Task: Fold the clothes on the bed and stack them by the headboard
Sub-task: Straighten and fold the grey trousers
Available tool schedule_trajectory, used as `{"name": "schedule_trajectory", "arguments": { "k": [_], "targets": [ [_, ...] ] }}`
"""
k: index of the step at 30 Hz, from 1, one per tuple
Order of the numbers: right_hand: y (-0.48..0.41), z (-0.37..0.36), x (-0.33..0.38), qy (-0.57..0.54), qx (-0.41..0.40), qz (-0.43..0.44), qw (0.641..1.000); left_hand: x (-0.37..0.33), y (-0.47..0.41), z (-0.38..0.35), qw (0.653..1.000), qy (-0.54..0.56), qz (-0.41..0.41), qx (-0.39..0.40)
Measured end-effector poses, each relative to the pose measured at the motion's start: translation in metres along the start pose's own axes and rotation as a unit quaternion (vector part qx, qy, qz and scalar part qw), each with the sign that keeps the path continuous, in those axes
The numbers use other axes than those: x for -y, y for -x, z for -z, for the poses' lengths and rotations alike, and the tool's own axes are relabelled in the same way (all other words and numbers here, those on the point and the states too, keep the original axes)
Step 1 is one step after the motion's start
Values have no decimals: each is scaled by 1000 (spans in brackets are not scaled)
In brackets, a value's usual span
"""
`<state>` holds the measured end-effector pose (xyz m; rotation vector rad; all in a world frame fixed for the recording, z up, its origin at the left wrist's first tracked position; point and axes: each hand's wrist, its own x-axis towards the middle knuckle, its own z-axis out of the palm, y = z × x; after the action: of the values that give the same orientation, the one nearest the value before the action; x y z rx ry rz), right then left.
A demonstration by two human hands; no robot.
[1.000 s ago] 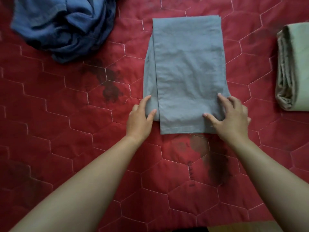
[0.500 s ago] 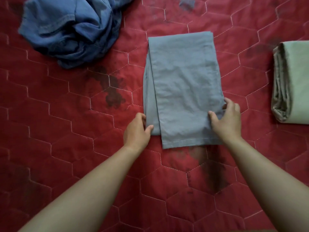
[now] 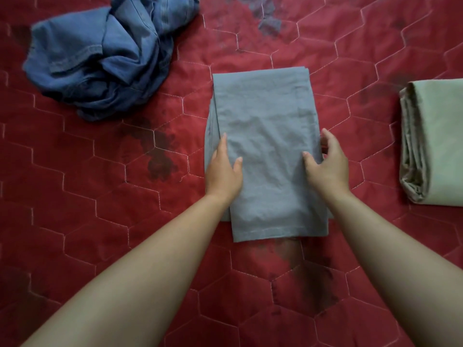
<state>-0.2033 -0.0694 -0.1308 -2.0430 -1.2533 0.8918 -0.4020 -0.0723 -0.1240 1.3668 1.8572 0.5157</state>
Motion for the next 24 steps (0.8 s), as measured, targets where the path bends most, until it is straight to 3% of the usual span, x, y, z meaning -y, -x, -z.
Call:
{"name": "schedule_trajectory", "arguments": {
  "k": [11,16,20,24],
  "targets": [
    [-47,-10,15,46,8,-10,999,-22,-39,-7,996,-64,33,-51],
    [-62,-25,26,137,-13,6,990,-34,-49,-22,975,-201,8,-94],
    [-58,-27,23,164,-17,34,986,-35,-60,-19,979,-146,83,-116],
    [-53,-26,19,159,-29,41,986,-35,-48,-23,979,-167,28,-111]
  ]
}}
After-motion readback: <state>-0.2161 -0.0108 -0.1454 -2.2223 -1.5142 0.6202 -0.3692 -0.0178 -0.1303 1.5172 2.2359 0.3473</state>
